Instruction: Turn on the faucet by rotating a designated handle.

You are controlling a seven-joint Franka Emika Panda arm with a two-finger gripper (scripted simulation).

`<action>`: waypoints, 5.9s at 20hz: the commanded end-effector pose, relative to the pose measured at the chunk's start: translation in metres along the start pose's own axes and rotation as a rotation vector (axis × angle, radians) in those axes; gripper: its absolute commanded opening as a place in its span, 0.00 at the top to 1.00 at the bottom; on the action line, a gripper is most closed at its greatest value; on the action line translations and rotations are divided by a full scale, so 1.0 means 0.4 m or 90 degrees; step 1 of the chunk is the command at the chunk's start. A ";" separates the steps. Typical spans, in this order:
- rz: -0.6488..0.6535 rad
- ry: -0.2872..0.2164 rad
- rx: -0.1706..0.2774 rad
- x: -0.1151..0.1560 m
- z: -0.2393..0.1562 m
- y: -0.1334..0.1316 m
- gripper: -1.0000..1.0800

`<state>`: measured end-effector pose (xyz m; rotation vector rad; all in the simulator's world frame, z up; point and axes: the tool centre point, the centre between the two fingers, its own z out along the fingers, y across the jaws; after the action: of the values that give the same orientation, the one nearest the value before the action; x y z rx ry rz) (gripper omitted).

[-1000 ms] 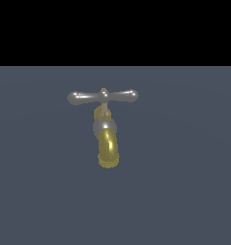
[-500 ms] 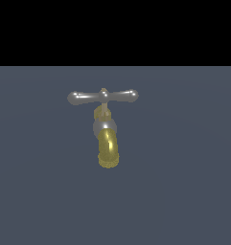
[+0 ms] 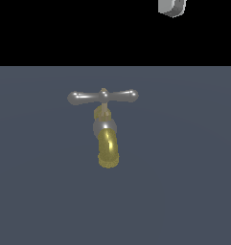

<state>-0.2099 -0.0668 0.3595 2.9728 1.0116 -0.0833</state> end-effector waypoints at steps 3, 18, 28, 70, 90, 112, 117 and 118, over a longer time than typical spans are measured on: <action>-0.070 0.002 -0.004 0.016 0.042 0.039 1.00; -0.294 0.008 -0.015 0.102 0.174 0.153 1.00; -0.432 0.012 -0.021 0.176 0.254 0.205 1.00; -0.674 0.023 -0.027 0.356 0.387 0.264 1.00; -0.674 0.023 -0.027 0.472 0.380 0.352 1.00; -0.671 0.023 -0.025 0.640 0.373 0.354 1.00; -0.672 0.023 -0.026 0.689 0.369 0.347 1.00; -0.673 0.023 -0.026 0.698 0.368 0.346 1.00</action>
<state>0.0803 -0.0491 0.1938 2.1126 2.3169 -0.0263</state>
